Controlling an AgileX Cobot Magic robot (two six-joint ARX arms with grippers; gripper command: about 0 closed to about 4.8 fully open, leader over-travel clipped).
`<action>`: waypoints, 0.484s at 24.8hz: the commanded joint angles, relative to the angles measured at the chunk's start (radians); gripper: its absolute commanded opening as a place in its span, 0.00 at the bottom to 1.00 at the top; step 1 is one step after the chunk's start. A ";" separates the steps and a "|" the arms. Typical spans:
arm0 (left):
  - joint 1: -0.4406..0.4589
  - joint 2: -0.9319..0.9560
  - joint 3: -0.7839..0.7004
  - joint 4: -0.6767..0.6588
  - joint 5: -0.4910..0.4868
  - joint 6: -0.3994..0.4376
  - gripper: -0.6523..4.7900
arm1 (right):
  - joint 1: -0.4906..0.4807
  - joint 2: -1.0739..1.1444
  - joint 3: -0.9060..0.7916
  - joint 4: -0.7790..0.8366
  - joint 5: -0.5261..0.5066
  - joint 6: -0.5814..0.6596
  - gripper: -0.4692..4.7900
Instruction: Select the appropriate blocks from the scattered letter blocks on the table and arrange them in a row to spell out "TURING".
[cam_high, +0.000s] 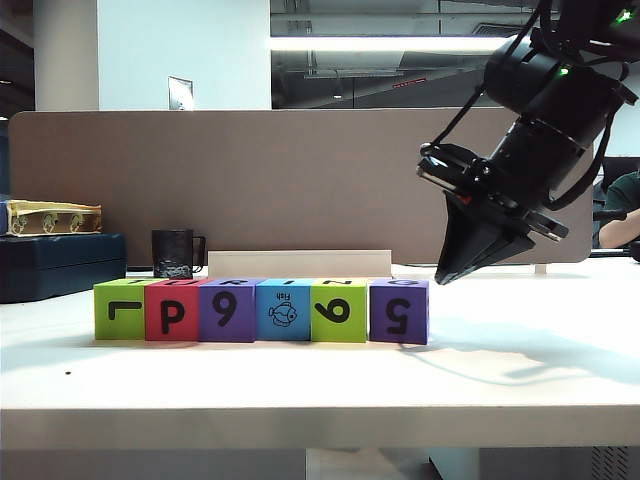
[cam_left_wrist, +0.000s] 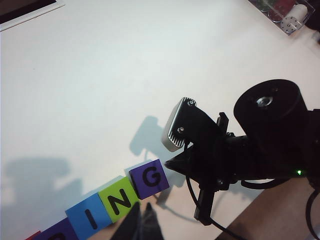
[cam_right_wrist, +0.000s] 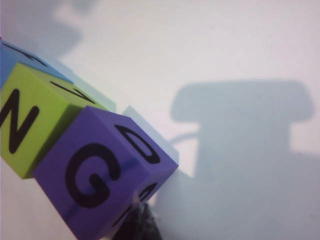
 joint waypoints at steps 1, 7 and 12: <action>-0.002 -0.002 0.003 -0.004 0.011 0.000 0.11 | 0.002 -0.004 0.003 0.021 -0.013 -0.003 0.09; -0.003 -0.002 0.003 -0.004 0.011 0.000 0.11 | 0.002 0.013 0.003 0.035 -0.013 -0.003 0.09; -0.003 -0.002 0.003 -0.004 0.011 0.000 0.11 | 0.002 0.034 0.004 0.039 -0.013 -0.003 0.09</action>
